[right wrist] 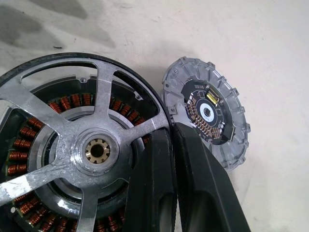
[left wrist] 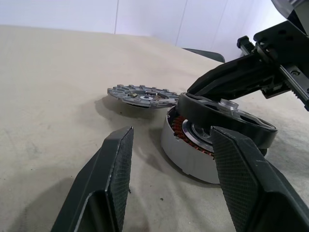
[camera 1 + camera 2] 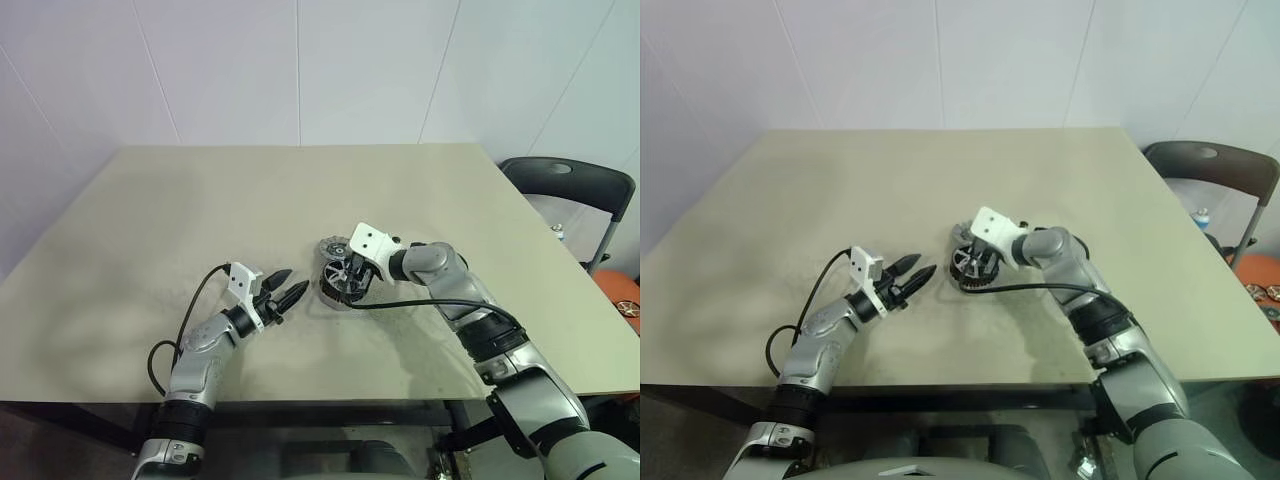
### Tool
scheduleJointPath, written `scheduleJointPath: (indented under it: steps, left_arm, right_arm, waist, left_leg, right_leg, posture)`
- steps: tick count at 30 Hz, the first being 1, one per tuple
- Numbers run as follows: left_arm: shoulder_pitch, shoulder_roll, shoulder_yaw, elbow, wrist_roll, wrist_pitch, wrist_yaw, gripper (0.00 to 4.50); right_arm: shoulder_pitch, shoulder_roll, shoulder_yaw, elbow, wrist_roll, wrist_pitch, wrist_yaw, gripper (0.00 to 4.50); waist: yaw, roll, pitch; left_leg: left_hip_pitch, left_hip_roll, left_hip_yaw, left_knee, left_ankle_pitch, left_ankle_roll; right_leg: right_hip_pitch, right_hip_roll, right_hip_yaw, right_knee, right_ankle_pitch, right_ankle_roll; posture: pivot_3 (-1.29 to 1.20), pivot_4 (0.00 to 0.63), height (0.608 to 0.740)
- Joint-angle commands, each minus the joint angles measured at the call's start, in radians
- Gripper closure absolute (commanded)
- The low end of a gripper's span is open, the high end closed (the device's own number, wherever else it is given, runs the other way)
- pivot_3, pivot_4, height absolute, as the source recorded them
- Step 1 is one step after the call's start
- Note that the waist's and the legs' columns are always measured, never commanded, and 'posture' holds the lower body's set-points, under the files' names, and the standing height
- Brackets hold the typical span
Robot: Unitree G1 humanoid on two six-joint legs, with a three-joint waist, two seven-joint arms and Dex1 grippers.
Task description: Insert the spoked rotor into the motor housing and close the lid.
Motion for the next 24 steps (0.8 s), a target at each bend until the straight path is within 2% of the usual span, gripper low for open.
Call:
scheduleJointPath:
  steps: [1,12,24]
  left_arm:
    - [-0.018,0.013,0.006,-0.027,-0.003,-0.011,-0.006,1.81]
    - [-0.036,0.091,0.002,-0.071,-0.001,-0.001,-0.039,1.81]
    - [-0.029,0.121,0.0,-0.076,0.003,0.007,-0.057,1.81]
  right_arm:
    - [0.014,0.007,0.041,-0.03,-0.014,-0.018,0.028,4.49]
    - [-0.015,-0.011,0.035,-0.024,-0.06,-0.06,0.034,4.49]
    - [-0.004,-0.055,0.023,-0.086,-0.029,-0.036,0.147,4.49]
  waist:
    - [0.0,0.0,0.0]
    - [0.0,0.0,0.0]
    - [0.004,0.0,0.0]
  left_leg:
    - [0.0,0.0,0.0,0.0,0.0,0.0]
    - [0.0,0.0,0.0,0.0,0.0,0.0]
    - [-0.001,0.0,0.0,-0.001,0.0,0.0]
  right_leg:
    - [0.0,0.0,0.0,0.0,0.0,0.0]
    - [0.0,0.0,0.0,0.0,0.0,0.0]
    - [0.0,-0.002,0.0,-0.002,0.0,0.0]
  posture:
    - [0.0,0.0,0.74]
    - [0.0,0.0,0.74]
    - [0.0,0.0,0.74]
